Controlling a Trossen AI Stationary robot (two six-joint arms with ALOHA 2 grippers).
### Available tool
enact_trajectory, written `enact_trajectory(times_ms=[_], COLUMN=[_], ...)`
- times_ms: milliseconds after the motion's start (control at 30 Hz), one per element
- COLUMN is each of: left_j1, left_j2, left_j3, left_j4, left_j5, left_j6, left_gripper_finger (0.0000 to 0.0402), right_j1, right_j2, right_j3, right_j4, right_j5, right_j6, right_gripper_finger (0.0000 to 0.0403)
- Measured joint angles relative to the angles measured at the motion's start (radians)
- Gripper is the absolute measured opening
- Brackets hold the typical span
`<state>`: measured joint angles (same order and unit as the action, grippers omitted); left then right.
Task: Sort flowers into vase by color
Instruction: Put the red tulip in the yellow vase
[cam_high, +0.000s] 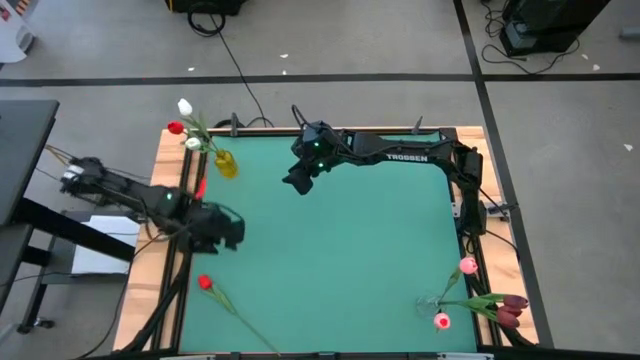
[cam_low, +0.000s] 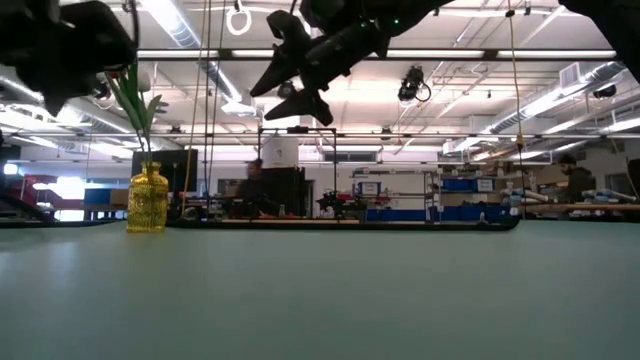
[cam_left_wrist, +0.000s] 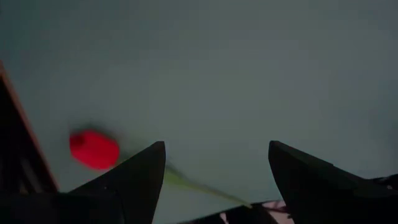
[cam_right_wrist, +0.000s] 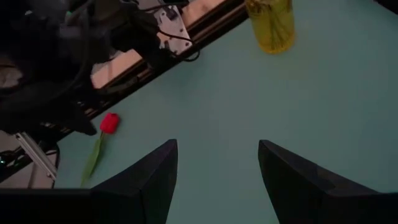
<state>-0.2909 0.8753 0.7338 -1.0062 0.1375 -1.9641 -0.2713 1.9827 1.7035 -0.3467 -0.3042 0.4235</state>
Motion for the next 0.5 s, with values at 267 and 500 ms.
enact_trajectory(times_ms=[267, 500], left_j1=[-0.270, -0.392], left_j2=[0.142, 0.412], left_j3=[-0.021, -0.021], left_j4=[0.147, 0.465], left_j5=[0.090, 0.167], left_j6=[-0.275, -0.287], left_gripper_finger=[0.0282, 0.0244], right_j1=[-0.018, -0.035], right_j2=[0.000, 0.000], right_j3=[0.000, 0.000], right_j4=[-0.032, -0.104], right_j5=[-0.003, 0.000], right_j6=[0.000, -0.010], right_gripper_finger=[0.0231, 0.0231])
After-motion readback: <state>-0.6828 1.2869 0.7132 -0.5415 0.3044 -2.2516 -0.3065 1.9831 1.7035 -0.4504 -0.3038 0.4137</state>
